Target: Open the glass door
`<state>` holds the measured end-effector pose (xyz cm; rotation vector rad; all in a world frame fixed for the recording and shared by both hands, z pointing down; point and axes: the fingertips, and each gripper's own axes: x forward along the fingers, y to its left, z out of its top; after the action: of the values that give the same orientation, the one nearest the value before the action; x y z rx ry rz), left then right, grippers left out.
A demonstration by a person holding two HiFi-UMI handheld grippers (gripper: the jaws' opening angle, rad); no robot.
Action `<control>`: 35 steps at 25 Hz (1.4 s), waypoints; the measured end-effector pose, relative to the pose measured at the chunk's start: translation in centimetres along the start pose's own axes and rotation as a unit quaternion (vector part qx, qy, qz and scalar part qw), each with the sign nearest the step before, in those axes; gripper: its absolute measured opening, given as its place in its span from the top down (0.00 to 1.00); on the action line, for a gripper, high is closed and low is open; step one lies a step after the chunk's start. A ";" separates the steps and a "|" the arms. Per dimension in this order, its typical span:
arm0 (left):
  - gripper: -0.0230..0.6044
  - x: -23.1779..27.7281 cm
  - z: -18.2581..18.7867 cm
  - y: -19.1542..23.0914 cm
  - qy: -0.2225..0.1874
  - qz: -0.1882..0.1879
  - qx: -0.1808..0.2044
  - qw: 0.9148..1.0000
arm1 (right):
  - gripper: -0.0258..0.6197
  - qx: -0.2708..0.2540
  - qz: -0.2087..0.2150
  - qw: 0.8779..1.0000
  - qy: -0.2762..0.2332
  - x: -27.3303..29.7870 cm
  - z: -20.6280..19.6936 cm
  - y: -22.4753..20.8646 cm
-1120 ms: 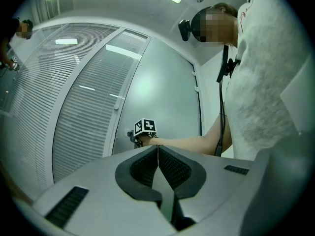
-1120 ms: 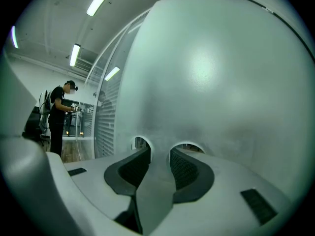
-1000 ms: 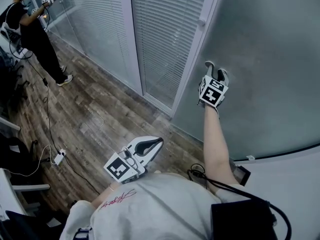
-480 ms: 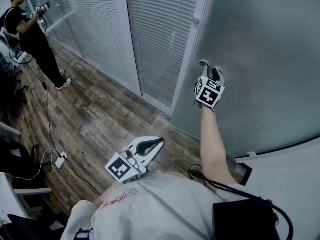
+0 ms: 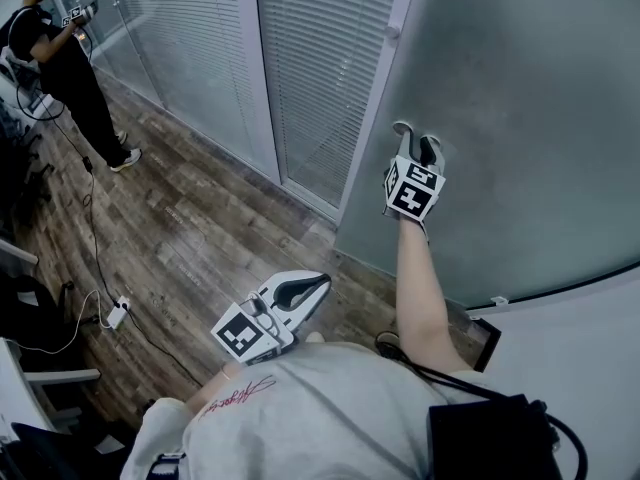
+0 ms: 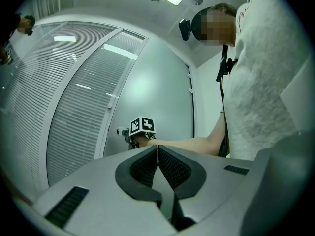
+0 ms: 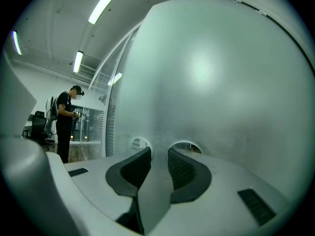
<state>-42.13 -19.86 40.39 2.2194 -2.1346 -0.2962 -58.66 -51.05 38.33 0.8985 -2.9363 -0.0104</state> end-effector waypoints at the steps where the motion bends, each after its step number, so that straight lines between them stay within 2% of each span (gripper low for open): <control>1: 0.93 -0.1 -0.1 -0.2 0.000 -0.001 -0.001 1.000 | 0.78 0.001 0.003 1.000 -0.001 -0.4 0.0 0.2; 11: 0.93 -2.5 -0.8 -2.6 0.003 -0.006 -0.013 1.000 | 0.78 -0.008 0.027 1.000 -0.003 -4.1 -0.5 1.2; 16: 0.93 -4.1 0.6 -3.2 -0.009 -0.003 -0.004 1.000 | 0.78 -0.009 0.037 0.999 -0.002 -6.4 -0.3 2.1; 24: 0.93 -6.6 -0.1 -5.8 0.002 -0.020 0.002 1.000 | 0.78 -0.014 0.048 0.999 -0.006 -10.5 -0.9 3.3; 27: 0.93 -7.8 0.4 -6.6 0.004 -0.014 0.006 1.000 | 0.78 -0.014 0.051 0.999 -0.006 -12.3 -1.0 3.8; 35: 0.93 -11.5 0.1 -10.0 0.000 -0.039 -0.001 0.999 | 0.78 -0.016 0.055 0.998 -0.010 -17.3 -1.3 4.4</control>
<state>-32.67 -7.96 39.84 2.3048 -2.0489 -0.3018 -46.68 -37.73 38.61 0.7371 -2.9913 -0.0598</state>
